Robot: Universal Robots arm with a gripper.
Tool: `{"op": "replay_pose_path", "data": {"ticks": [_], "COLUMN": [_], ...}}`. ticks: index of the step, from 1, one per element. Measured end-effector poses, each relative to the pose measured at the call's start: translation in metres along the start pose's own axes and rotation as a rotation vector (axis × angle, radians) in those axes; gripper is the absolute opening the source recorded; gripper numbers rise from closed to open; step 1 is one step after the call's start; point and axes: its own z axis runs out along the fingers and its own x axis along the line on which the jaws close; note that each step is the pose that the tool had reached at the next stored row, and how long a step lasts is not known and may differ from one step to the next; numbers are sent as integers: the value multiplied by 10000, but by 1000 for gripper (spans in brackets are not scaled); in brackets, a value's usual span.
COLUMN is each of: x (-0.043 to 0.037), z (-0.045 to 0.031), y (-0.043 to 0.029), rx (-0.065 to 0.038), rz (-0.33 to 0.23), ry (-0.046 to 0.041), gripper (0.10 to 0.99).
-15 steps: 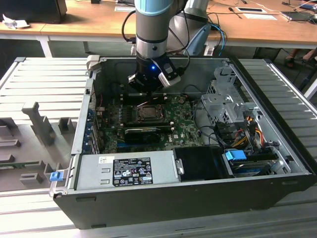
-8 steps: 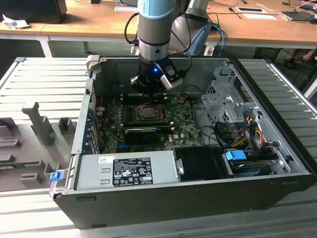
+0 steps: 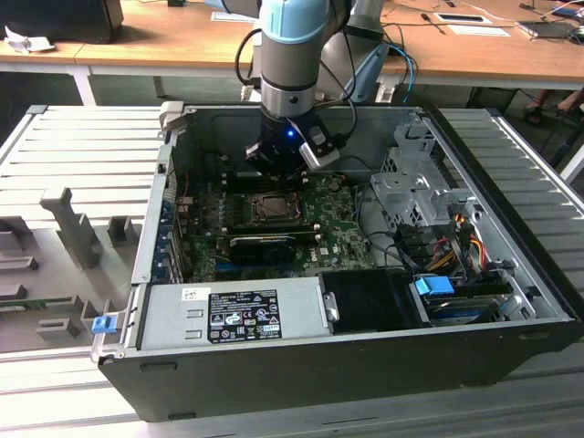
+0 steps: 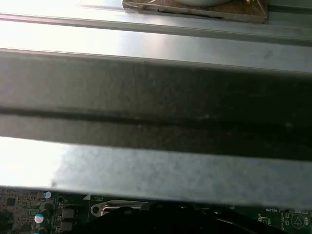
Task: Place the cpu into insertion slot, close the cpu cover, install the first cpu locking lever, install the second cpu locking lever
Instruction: 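Install the first cpu locking lever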
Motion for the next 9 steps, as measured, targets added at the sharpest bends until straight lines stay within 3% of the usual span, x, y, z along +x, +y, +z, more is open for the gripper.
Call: {"op": "replay_pose_path", "data": {"ticks": [9], "x": [-16], "z": [37], "y": [1], "rx": [-6], "rz": [-1], "ry": [1], "gripper": [106]}}
